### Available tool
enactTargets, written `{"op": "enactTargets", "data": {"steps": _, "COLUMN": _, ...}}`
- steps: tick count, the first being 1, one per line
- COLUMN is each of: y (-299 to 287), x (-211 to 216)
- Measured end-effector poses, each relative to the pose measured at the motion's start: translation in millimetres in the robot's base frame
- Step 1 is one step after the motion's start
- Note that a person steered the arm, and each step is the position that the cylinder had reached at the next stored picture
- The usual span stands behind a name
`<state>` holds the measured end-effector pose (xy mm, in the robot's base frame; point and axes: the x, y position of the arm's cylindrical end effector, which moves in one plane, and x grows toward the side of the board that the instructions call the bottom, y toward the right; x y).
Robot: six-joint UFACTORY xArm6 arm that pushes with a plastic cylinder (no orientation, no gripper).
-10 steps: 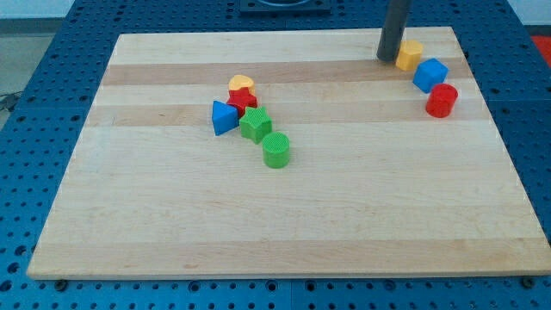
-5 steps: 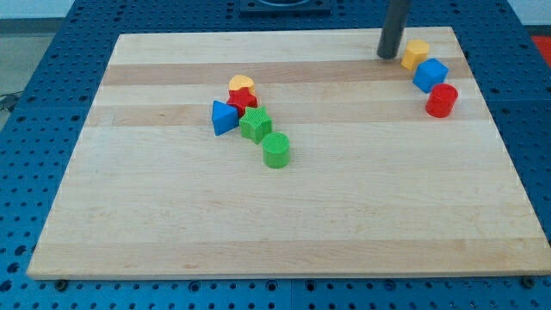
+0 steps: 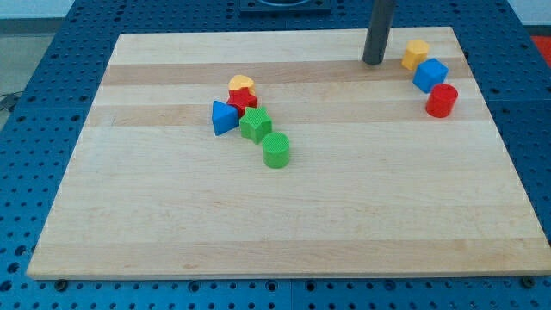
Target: Move the hexagon on top of blue cube
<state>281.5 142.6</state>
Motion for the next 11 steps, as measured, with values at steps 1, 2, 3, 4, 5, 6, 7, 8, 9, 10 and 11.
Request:
{"op": "enactTargets", "data": {"steps": 1, "y": 1, "x": 30}}
{"op": "enactTargets", "data": {"steps": 2, "y": 2, "x": 42}}
{"op": "enactTargets", "data": {"steps": 3, "y": 2, "x": 40}}
{"op": "enactTargets", "data": {"steps": 4, "y": -8, "x": 11}}
{"op": "enactTargets", "data": {"steps": 5, "y": -9, "x": 7}}
{"op": "enactTargets", "data": {"steps": 6, "y": -9, "x": 7}}
{"op": "enactTargets", "data": {"steps": 7, "y": 22, "x": 6}}
{"op": "enactTargets", "data": {"steps": 8, "y": 23, "x": 5}}
{"op": "enactTargets", "data": {"steps": 9, "y": 43, "x": -17}}
{"op": "enactTargets", "data": {"steps": 10, "y": 25, "x": -15}}
{"op": "enactTargets", "data": {"steps": 11, "y": -75, "x": -11}}
